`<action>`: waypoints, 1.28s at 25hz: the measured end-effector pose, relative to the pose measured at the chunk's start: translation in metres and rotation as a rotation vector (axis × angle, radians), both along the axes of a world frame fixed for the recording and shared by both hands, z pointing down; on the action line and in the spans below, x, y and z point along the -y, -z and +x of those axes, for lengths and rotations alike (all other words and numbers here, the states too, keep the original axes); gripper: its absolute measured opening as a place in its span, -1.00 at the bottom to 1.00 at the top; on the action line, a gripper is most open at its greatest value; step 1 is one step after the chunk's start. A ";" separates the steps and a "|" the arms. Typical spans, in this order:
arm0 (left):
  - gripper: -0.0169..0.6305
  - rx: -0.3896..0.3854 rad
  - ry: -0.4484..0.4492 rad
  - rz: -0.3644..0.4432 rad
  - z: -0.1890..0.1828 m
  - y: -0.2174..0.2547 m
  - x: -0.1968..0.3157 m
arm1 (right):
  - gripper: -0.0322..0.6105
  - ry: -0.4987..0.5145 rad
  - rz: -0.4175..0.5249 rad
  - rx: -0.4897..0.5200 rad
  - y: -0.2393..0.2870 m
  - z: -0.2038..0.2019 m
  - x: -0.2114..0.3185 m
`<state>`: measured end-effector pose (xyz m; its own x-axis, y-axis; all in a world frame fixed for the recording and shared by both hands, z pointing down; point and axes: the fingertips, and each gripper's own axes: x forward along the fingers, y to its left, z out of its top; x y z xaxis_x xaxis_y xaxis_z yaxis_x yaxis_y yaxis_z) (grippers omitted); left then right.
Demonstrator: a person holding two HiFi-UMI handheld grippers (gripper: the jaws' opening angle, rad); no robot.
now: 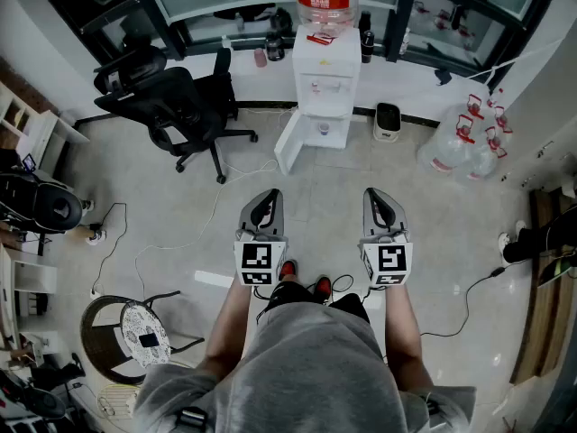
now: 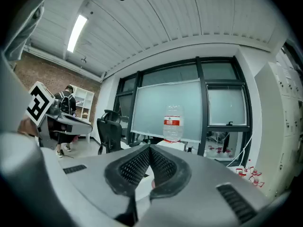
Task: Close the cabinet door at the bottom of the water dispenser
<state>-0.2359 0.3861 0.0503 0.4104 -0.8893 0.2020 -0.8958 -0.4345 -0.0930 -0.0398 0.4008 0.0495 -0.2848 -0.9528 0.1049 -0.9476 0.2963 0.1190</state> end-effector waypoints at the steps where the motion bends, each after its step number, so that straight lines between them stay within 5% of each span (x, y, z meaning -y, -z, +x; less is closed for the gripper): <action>1: -0.86 0.001 0.000 0.001 0.001 0.000 0.000 | -0.85 0.002 0.001 0.001 0.001 0.001 0.000; 18: -0.86 0.012 0.009 -0.006 0.021 -0.006 0.026 | -0.85 0.030 -0.009 0.031 -0.002 0.019 0.028; 32: -0.86 0.014 -0.021 -0.046 0.040 -0.025 0.163 | -0.84 0.034 -0.045 0.018 -0.017 0.025 0.158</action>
<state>-0.1963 0.2230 0.0751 0.4261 -0.8700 0.2482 -0.8851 -0.4576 -0.0848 -0.0146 0.2431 0.0665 -0.3193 -0.9370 0.1417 -0.9388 0.3332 0.0879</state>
